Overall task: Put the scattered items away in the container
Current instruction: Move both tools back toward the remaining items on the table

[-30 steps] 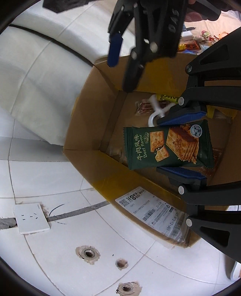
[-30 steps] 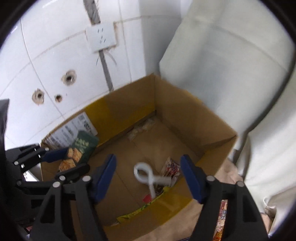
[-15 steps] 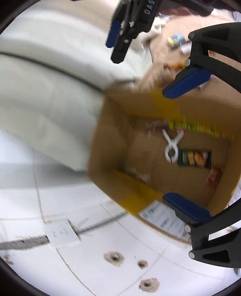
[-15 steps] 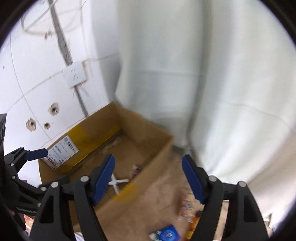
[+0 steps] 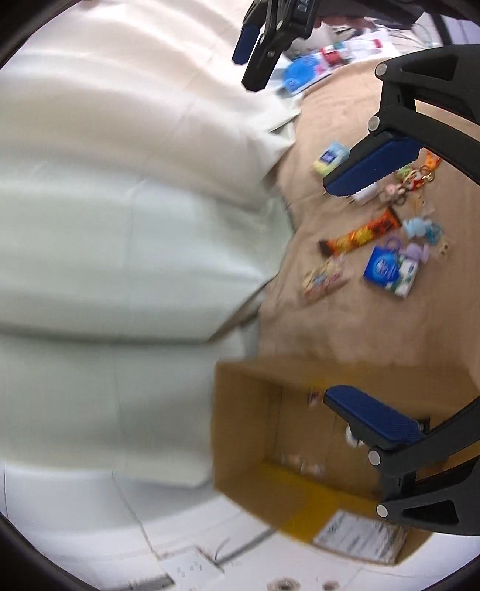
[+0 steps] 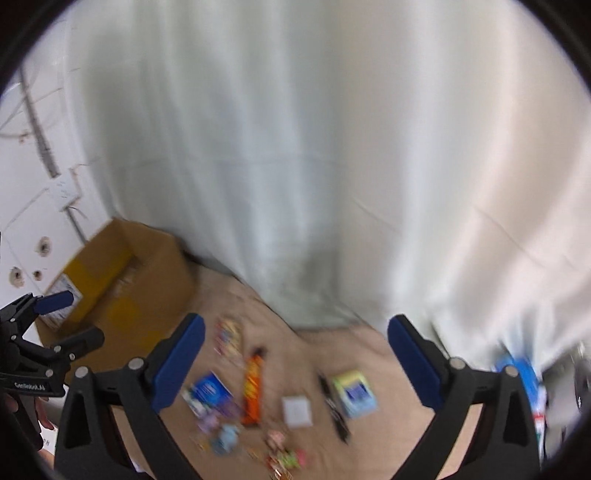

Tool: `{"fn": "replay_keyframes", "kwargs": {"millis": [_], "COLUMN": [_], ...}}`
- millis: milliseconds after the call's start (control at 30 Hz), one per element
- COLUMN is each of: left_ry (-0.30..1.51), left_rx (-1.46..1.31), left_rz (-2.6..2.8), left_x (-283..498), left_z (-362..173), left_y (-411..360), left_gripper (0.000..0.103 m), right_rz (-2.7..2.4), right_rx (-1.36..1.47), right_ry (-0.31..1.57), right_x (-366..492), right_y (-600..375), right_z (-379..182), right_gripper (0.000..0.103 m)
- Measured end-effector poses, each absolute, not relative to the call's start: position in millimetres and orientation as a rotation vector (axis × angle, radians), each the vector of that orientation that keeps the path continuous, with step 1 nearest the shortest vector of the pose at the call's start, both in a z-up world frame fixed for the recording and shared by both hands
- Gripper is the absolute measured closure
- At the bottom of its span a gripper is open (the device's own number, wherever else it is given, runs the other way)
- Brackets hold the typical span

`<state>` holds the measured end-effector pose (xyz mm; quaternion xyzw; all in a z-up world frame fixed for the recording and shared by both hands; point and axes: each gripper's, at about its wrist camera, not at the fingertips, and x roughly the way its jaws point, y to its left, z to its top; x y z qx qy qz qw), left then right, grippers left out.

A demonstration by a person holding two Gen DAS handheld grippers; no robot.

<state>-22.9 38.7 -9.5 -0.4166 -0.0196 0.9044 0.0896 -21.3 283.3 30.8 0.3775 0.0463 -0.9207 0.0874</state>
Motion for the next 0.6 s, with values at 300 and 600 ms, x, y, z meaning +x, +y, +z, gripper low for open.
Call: {"fn": "replay_keyframes", "kwargs": {"millis": [300,600], "left_ry": [0.032,0.109], "left_rx": [-1.391,-1.476], "left_rz": [2.564,2.561], "left_x": [-12,-9], "left_z": [-83,-162], "left_y": [83,81], "left_gripper": [0.0,0.0], "right_rz": [-2.713,-2.663], "right_rx": [1.448,1.575], "right_ry": [0.09,0.053], "right_x": [17,40], "right_y": [321,325], "right_z": [-51,-116], "right_gripper": [0.0,0.0]}}
